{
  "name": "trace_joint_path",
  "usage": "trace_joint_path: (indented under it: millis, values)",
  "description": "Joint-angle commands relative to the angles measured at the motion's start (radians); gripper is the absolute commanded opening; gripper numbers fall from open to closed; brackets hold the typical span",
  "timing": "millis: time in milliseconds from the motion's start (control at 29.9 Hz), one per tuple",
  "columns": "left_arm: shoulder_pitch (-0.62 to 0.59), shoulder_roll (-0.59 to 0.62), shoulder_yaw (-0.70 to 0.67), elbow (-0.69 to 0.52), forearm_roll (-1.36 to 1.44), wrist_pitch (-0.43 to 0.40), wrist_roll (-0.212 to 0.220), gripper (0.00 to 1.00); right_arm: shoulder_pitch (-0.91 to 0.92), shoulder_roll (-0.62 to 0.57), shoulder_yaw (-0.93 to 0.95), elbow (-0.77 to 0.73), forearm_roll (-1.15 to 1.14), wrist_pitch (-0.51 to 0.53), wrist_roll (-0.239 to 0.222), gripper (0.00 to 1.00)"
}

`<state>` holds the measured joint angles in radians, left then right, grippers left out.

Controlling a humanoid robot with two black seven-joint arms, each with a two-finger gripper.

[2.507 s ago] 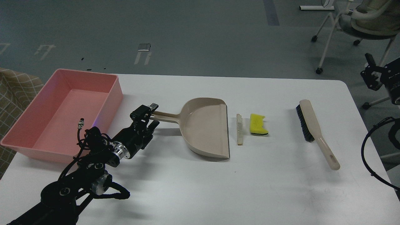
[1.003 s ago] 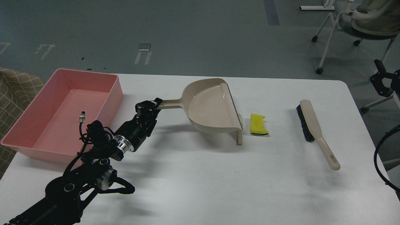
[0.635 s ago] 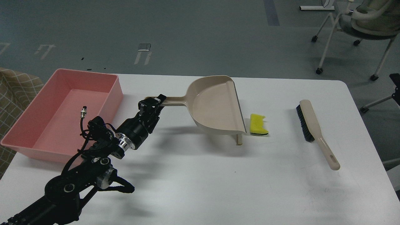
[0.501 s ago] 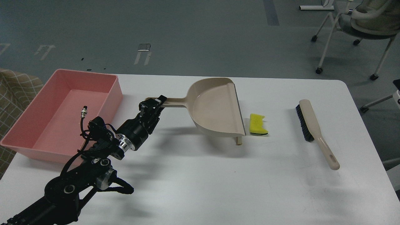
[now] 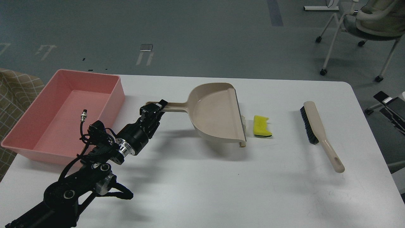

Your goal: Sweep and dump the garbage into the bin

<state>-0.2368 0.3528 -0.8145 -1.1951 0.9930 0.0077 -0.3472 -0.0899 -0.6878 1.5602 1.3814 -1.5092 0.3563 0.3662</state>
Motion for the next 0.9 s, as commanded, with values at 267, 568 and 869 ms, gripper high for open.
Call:
trace_joint_path:
  millis: [267, 568, 869]
  values:
    - [-0.001, -0.001, 0.035, 0.006, 0.000, 0.003, 0.001, 0.00, -0.014, 0.059, -0.046, 0.007, -0.146, -0.076, -0.162, 0.65]
    - [-0.001, -0.001, 0.035, 0.008, 0.000, 0.003, 0.001, 0.00, -0.014, 0.067, -0.160, 0.025, -0.256, -0.168, -0.271, 0.60]
    - [-0.001, 0.000, 0.035, 0.011, -0.002, 0.005, -0.001, 0.00, -0.007, 0.120, -0.264, 0.044, -0.312, -0.260, -0.285, 0.64]
